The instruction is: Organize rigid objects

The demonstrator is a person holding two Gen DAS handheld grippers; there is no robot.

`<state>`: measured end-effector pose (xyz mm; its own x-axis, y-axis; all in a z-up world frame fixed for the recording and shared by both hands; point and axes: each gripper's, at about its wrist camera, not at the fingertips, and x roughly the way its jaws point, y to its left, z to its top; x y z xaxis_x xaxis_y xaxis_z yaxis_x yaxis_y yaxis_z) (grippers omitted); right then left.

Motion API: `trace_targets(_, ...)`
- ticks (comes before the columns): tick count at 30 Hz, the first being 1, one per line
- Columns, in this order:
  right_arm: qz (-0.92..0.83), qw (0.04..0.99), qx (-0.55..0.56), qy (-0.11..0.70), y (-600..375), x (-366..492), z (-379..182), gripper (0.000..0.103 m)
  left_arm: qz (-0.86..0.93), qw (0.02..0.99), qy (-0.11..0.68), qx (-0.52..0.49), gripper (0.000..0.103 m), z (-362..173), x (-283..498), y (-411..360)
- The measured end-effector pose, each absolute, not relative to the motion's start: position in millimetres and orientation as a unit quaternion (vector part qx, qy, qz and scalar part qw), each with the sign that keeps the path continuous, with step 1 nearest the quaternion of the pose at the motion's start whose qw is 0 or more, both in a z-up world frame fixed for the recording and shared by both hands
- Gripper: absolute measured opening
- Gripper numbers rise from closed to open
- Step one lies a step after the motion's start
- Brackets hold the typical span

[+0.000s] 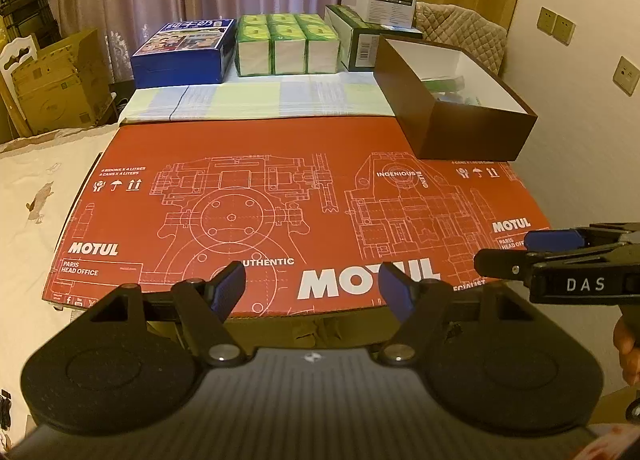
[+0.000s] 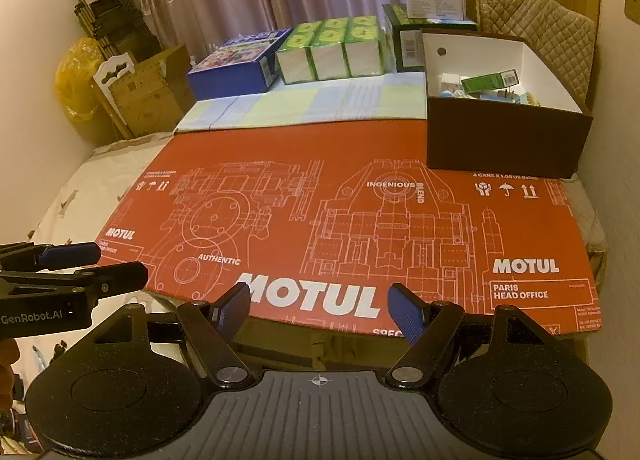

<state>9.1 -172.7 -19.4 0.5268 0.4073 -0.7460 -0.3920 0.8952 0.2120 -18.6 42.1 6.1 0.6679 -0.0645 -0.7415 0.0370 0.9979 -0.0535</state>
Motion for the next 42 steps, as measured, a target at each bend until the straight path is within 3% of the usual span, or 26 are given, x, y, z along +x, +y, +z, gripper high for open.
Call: trace_targets(42, 0.231, 0.872, 0.008, 0.432, -176.6, 10.5, -23.0, 0.073, -0.029, 0.912, 0.408, -0.018, 0.070, 1.8, -13.7, 29.4)
